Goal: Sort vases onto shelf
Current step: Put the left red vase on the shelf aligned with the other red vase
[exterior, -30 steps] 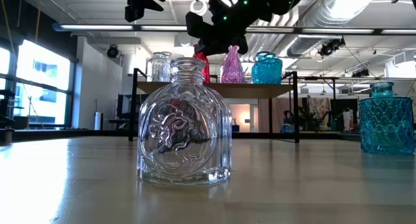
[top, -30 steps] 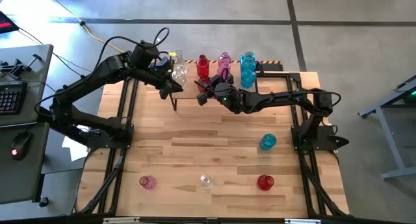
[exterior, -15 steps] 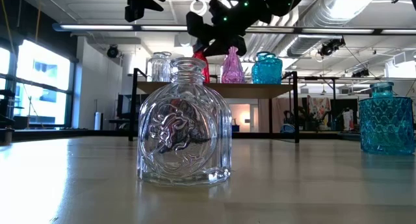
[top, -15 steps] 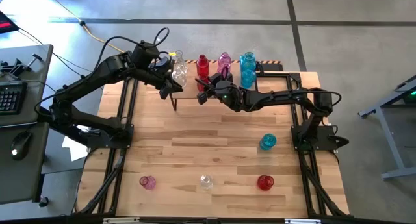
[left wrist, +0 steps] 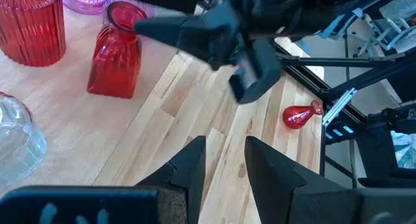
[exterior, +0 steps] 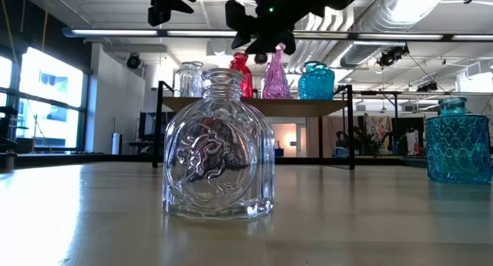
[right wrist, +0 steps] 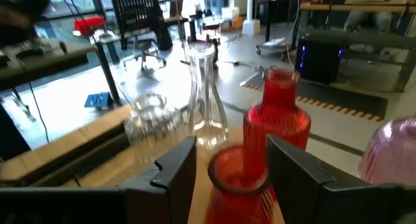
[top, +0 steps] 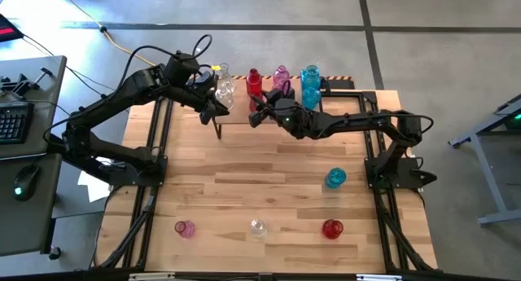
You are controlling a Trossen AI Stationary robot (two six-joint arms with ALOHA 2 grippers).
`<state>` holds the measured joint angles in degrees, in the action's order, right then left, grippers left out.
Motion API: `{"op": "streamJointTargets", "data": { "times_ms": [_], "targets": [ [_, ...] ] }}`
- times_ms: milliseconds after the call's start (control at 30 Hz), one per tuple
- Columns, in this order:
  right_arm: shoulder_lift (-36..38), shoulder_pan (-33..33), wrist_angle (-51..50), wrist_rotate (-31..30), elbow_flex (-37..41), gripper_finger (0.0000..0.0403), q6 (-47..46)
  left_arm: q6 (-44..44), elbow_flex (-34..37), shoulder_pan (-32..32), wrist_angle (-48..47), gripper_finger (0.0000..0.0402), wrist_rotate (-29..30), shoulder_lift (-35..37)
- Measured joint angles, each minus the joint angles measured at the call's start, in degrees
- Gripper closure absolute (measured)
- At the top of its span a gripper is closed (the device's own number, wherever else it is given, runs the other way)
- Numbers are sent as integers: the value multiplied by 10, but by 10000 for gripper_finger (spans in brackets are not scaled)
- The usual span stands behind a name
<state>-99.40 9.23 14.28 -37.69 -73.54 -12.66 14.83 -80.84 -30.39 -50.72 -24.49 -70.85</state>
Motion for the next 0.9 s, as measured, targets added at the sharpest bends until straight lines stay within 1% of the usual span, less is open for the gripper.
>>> {"op": "streamJointTargets", "data": {
  "times_ms": [333, 467, 633, 767, 900],
  "targets": [
    [21, -4, -7, 4, 0, 238, -3, -1, 0, 0, 0, 302, 0, 0],
    [48, -20, -38, 8, 0, 238, 8, -6, 0, 0, 0, 302, 0, 0],
    [74, -40, -120, 27, 0, 238, 11, -15, 0, 0, 0, 302, 0, 0],
    [67, -42, -155, 66, 0, 238, -7, -21, 0, 0, 0, 302, 0, 0],
    [48, -42, -163, 73, 0, 244, -25, -25, 0, 0, 0, 302, 0, 0]
  ]
}}
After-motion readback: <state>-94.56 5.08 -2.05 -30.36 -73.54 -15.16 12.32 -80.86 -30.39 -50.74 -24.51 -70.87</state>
